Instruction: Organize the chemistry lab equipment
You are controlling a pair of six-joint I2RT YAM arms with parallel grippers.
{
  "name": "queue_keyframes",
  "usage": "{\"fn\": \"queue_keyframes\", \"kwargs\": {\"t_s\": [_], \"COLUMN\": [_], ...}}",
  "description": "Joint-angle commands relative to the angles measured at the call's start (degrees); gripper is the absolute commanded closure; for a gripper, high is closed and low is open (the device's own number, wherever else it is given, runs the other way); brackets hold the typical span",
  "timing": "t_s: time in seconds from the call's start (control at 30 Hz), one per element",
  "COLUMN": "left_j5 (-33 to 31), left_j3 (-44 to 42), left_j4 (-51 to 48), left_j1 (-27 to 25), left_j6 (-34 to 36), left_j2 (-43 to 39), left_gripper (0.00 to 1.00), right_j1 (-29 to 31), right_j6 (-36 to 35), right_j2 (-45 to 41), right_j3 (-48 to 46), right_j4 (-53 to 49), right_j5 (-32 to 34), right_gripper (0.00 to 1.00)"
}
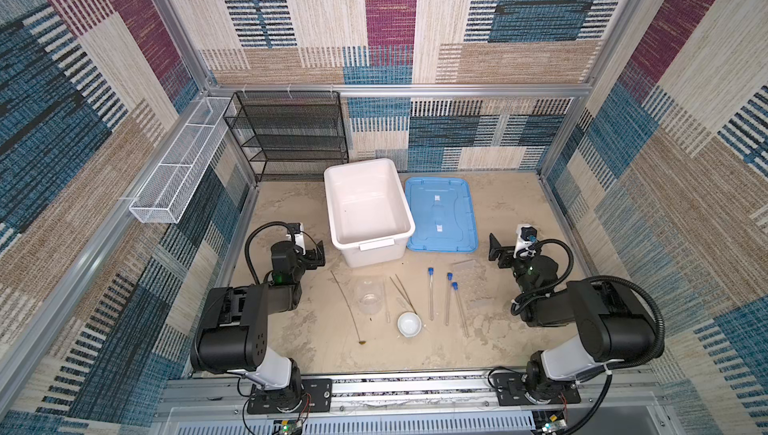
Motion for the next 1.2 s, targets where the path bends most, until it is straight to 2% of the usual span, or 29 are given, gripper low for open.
{"fn": "queue_keyframes", "kwargs": {"t_s": [0.0, 0.47, 0.6, 0.7, 0.77, 0.8, 0.87, 0.9, 1.03, 1.17], "left_j5": [0.74, 0.78, -5.18, -13.45, -14.41, -16.29, -21.91, -21.55, -6.79, -0.68], "left_j3": [0.15, -0.32, -2.65, -2.45, -1.75, -1.47, -0.11, 0.86, 2.40, 10.63], "left_j4": [1.78, 2.53, 2.96, -5.32, -10.55, -12.54, -19.72, -24.39, -23.02, -37.85], "left_j1": [0.00, 0.00, -0.09, -0.40, -0.39, -0.41, -0.37, -0.26, -0.78, -1.46], "left_j6": [0.91, 0.92, -1.09, -4.88, -6.07, -8.99, -22.91, -29.31, -32.53, -35.83], "left_j2": [-0.13, -0.50, -4.87, -12.57, -16.98, -19.28, -24.07, -26.93, -34.52, -38.29], "left_gripper": [0.01, 0.01, 0.01, 0.01, 0.01, 0.01, 0.01, 0.01, 0.01, 0.01], "right_j1": [0.07, 0.02, 0.06, 0.06, 0.07, 0.07, 0.06, 0.07, 0.06, 0.07], "right_j6": [0.18, 0.31, 0.37, 1.35, 2.47, 3.82, 7.62, 9.82, 18.09, 18.26], "right_j2": [-0.10, -0.48, -4.59, -8.53, -11.64, -13.55, -17.60, -19.61, -25.30, -27.95], "right_j3": [0.29, 0.23, 1.98, 2.99, 3.54, 4.20, 6.27, 7.80, 13.80, 18.24], "right_j4": [1.70, 1.66, -5.09, -10.27, -14.04, -16.93, -23.60, -27.74, -41.90, -50.54], "right_j5": [-0.23, -0.43, -0.31, 1.18, 2.14, 2.56, 2.67, 2.24, 0.93, -7.87], "right_gripper": [0.01, 0.01, 0.01, 0.01, 0.00, 0.01, 0.01, 0.01, 0.01, 0.01]}}
